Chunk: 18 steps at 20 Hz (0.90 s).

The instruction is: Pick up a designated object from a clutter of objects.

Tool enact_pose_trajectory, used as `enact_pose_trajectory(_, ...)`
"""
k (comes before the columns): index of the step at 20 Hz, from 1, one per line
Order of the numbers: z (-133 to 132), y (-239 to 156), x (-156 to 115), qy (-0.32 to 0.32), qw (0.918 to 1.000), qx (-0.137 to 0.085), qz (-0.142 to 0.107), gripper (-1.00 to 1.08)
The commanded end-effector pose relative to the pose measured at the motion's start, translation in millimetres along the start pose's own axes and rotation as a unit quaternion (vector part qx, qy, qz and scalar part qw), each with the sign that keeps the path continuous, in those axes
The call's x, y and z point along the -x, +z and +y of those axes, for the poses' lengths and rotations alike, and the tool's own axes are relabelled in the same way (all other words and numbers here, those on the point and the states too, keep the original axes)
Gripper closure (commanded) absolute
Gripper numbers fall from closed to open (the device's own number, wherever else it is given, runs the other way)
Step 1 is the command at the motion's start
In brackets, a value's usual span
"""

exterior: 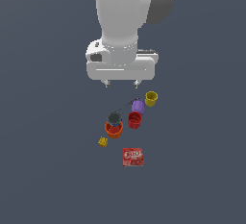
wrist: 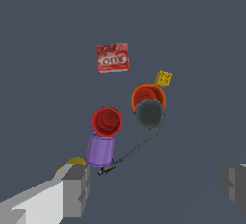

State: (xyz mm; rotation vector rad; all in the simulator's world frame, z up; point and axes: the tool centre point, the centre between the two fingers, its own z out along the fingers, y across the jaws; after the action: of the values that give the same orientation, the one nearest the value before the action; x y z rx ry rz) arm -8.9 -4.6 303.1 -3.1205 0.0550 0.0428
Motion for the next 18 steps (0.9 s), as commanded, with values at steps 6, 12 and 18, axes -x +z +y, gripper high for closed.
enact_pose_trajectory(6, 2.9, -2.0, -0.6, -0.002, 1.0, -0.003, 0.006, -0.92)
enact_pose_trajectory(12, 6.4, -6.8, -0.7, -0.002, 0.9999, -0.008, 0.014, -0.92)
enact_pose_trajectory(18, 7.2, -0.8, -2.2, -0.011, 0.9998, -0.006, 0.014, -0.92)
